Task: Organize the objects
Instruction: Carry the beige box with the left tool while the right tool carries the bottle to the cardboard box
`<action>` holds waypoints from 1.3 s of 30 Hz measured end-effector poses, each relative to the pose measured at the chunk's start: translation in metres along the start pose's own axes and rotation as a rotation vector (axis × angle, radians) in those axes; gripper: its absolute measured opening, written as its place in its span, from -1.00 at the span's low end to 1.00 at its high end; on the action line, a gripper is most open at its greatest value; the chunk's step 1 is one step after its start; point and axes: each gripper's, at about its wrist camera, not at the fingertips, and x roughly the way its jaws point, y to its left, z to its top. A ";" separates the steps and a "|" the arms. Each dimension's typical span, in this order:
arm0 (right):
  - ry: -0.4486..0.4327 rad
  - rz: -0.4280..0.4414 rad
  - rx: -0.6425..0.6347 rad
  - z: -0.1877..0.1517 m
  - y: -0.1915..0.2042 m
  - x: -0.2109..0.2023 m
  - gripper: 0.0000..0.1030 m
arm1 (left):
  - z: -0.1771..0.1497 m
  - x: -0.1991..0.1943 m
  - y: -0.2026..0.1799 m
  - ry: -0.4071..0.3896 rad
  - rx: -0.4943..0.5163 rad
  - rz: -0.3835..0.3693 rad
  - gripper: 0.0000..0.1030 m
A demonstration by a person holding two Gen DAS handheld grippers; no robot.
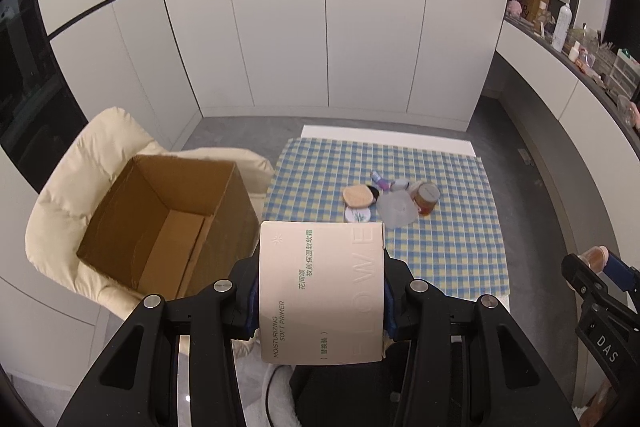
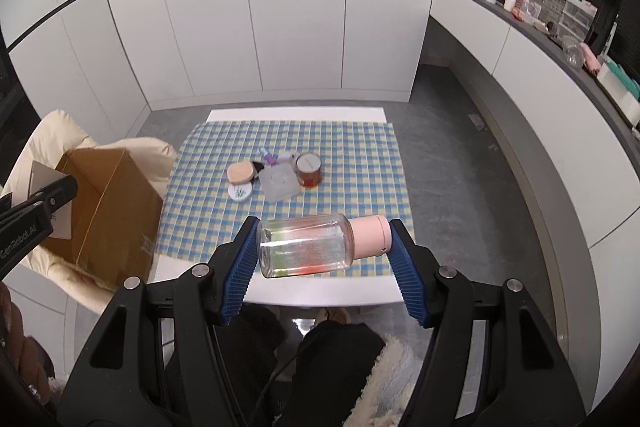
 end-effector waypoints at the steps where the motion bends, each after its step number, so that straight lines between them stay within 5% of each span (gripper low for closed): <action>1: 0.005 0.006 -0.001 -0.006 -0.001 -0.001 0.27 | -0.003 0.000 0.000 0.006 0.001 -0.004 -0.12; 19: 0.137 0.035 -0.056 -0.095 -0.014 0.017 0.27 | -0.100 0.013 0.036 0.149 -0.019 0.026 -0.12; 39: 0.129 0.030 -0.075 -0.091 0.002 0.012 0.27 | -0.097 0.005 0.047 0.114 -0.028 0.045 -0.12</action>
